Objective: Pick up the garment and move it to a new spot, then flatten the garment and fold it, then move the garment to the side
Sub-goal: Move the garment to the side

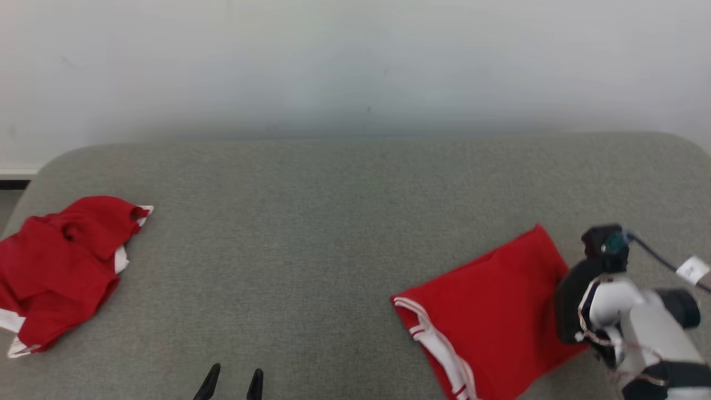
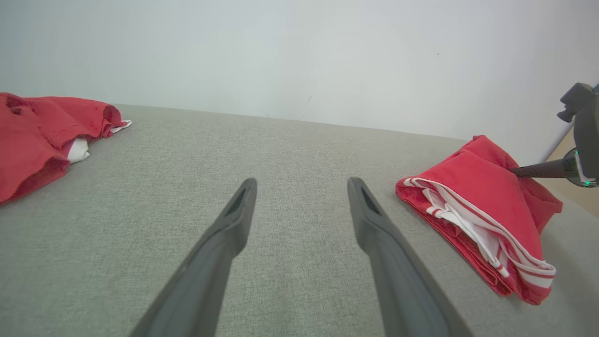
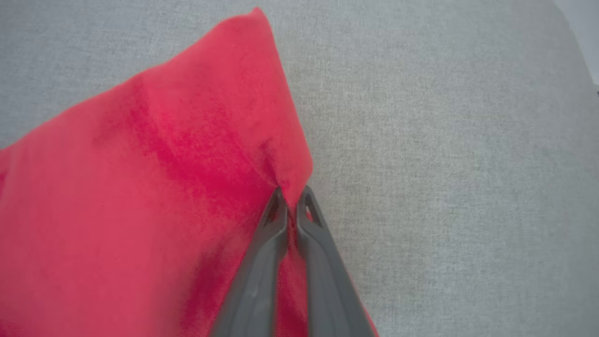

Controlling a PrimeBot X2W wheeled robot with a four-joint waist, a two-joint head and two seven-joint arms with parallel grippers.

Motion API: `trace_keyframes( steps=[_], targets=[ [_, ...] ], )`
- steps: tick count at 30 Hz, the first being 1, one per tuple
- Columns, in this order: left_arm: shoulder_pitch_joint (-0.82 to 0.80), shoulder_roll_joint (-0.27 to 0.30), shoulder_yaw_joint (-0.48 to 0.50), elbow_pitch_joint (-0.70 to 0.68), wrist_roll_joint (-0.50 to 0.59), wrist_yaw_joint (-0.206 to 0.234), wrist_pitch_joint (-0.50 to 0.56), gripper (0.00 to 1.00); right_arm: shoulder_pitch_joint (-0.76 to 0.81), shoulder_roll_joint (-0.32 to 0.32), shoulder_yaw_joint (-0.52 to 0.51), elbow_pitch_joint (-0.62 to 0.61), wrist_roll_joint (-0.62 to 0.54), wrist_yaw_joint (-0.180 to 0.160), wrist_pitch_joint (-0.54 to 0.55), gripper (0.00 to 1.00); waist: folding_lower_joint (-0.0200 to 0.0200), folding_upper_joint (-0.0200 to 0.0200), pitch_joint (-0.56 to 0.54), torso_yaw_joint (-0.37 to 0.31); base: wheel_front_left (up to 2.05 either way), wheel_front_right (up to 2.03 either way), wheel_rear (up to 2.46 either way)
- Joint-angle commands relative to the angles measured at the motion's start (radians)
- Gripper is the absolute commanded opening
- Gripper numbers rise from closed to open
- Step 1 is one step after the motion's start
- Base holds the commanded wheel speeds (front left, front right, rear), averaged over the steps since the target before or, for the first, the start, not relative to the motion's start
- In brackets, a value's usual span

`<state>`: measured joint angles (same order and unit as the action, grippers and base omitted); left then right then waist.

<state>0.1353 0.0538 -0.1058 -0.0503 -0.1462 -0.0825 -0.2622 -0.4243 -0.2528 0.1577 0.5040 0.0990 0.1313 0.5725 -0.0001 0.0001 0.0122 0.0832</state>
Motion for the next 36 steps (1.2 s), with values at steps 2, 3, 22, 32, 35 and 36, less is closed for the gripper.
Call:
trace_keyframes(
  steps=[2,3,22,32,35,36],
  targets=[
    [-0.018,-0.002,-0.023,-0.032,0.009,0.004,-0.004,1.0,-0.081,-0.043,0.027,0.037,-0.014,-0.001,-0.029,0.0,0.0001,-0.0001,0.073,-0.066,0.0,0.0,0.0],
    [-0.023,-0.002,-0.032,-0.044,0.01,0.003,-0.004,1.0,-0.114,-0.06,0.037,0.054,-0.016,-0.001,-0.039,0.0,0.0001,-0.0001,0.09,-0.077,0.0,0.0,0.0],
    [-0.122,0.036,-0.124,-0.22,0.07,-0.008,0.032,1.0,-0.476,-0.314,-0.138,0.34,-0.109,-0.001,-0.28,0.0,0.0001,-0.0001,0.335,-0.13,0.0,0.0,0.0],
    [-0.127,0.04,-0.123,-0.231,0.064,0.004,0.038,1.0,-0.484,-0.336,-0.248,0.312,-0.231,-0.001,-0.294,0.0,0.0001,-0.0001,0.352,-0.15,0.0,0.0,0.0],
    [-0.128,0.043,-0.126,-0.227,0.061,0.004,0.04,1.0,-0.462,-0.339,-0.28,0.299,-0.253,-0.001,-0.297,0.0,0.0001,-0.0001,0.35,-0.152,0.0,0.0,0.0],
    [-0.129,0.044,-0.127,-0.227,0.06,0.003,0.041,1.0,-0.456,-0.327,-0.276,0.296,-0.239,-0.001,-0.303,0.0,0.0001,-0.0001,0.349,-0.152,0.0,0.0,0.0]
  ],
)
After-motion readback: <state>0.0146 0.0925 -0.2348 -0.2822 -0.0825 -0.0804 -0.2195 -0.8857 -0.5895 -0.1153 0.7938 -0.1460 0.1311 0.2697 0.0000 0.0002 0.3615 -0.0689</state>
